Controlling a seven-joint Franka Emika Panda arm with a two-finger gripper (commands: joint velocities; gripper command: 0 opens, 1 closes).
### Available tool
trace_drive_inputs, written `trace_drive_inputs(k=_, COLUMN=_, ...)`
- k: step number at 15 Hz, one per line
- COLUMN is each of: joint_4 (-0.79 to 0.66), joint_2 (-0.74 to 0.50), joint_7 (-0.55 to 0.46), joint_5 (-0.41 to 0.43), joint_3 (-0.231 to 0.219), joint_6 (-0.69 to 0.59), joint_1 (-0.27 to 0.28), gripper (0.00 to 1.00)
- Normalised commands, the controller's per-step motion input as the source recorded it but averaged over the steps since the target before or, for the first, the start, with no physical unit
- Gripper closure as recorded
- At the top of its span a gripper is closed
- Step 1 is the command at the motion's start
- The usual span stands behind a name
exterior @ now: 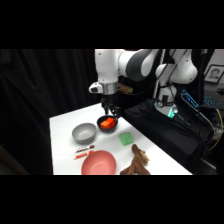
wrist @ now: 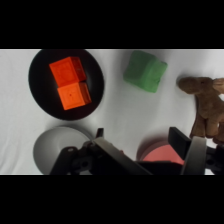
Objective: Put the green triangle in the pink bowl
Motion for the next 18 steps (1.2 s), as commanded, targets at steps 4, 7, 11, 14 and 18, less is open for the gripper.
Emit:
trace_drive_inputs(k=4, joint_4=-0.09, joint_2=-0.1, joint_7=0.06, joint_5=0.004, joint_3=0.025, joint_6=0.04, joint_1=-0.013, gripper=0.0)
trace_drive_inputs(k=7, joint_4=-0.26, joint_2=-0.24, joint_7=0.13, joint_5=0.027, joint_3=0.031, joint_6=0.15, joint_1=-0.002, gripper=0.0)
trace_drive_inputs(k=11, joint_4=-0.3, joint_2=-0.24, joint_7=0.13, joint_5=0.086, joint_3=0.037, joint_6=0.23, joint_1=0.008, gripper=0.0)
trace_drive_inputs(k=14, joint_4=-0.28, joint_2=-0.21, joint_7=0.15, joint_5=0.09, joint_3=0.037, joint_6=0.28, joint_1=0.015, gripper=0.0)
trace_drive_inputs(k=18, joint_4=-0.27, joint_2=-0.2, joint_7=0.11, joint_5=0.123, joint_3=0.024, joint_6=0.28, joint_1=0.009, gripper=0.0)
